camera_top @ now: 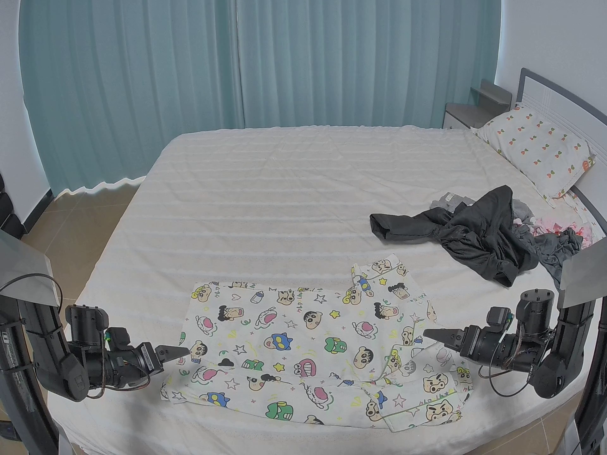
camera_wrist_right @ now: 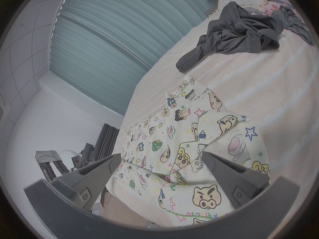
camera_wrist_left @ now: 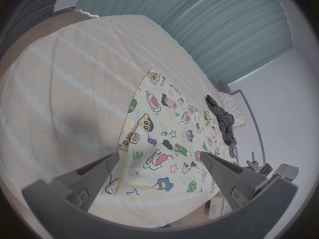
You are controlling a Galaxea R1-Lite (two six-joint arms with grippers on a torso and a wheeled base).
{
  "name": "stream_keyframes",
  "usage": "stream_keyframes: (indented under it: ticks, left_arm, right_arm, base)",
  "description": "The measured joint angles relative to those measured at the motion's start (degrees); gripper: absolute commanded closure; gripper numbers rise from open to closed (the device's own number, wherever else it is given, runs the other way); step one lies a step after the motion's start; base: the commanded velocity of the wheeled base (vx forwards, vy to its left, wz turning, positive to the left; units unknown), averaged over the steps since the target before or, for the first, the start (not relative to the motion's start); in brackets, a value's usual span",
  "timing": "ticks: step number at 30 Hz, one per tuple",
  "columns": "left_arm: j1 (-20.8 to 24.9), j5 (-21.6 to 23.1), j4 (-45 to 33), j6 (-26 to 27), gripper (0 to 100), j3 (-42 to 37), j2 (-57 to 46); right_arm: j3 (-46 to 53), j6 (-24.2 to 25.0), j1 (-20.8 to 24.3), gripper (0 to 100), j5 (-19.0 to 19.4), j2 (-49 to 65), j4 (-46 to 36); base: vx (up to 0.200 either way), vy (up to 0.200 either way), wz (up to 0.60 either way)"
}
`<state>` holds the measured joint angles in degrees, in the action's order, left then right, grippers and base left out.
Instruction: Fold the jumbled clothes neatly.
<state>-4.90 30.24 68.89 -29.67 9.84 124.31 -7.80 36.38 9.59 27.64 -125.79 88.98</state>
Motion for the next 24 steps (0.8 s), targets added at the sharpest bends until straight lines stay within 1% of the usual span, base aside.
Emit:
stream_keyframes:
  ticks: [18, 24]
  left_arm:
    - [0.0, 0.1, 0.2, 0.1, 0, 0.1, 0.0]
    - [0.0, 0.0, 1.8, 0.1, 0, 0.1, 0.0]
  right_arm:
    - [0.0, -0.2, 0.4, 0, -0.1, 0.0, 0.0]
    - [0.0, -0.3, 0.6, 0, -0.4, 0.0, 0.0]
  base:
    - [0.0, 0.0, 0.0]
    - [0.0, 0.0, 0.0]
